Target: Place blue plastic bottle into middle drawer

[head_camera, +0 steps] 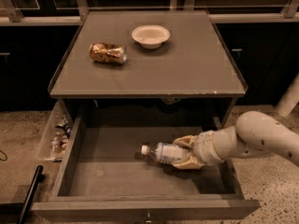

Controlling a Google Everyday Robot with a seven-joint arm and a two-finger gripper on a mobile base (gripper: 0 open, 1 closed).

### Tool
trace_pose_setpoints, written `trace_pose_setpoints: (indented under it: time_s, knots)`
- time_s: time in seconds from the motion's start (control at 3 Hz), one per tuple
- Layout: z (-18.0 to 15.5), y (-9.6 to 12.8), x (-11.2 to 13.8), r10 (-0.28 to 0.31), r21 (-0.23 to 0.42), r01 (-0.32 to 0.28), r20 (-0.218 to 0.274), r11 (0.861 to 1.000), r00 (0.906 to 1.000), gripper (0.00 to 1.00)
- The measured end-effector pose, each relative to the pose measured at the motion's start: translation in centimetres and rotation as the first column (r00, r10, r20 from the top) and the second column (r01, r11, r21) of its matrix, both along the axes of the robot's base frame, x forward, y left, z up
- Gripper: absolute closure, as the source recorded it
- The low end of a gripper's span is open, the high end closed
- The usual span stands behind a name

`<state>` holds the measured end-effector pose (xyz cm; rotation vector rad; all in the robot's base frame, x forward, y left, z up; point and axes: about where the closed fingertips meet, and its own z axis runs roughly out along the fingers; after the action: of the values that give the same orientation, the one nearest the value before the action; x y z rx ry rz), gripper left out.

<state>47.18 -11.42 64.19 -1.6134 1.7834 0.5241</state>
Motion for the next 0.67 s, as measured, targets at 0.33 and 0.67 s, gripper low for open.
trace_pose_setpoints:
  time_s: [0.33, 0.67]
  knots:
    - [-1.5, 0.4, 1.5, 0.013, -0.006, -0.013, 0.030, 1.000, 0.9995, 1.00]
    - [-2.4, 0.9, 2.8, 0.005, -0.020, -0.004, 0.056, 1.000, 0.9984, 1.00]
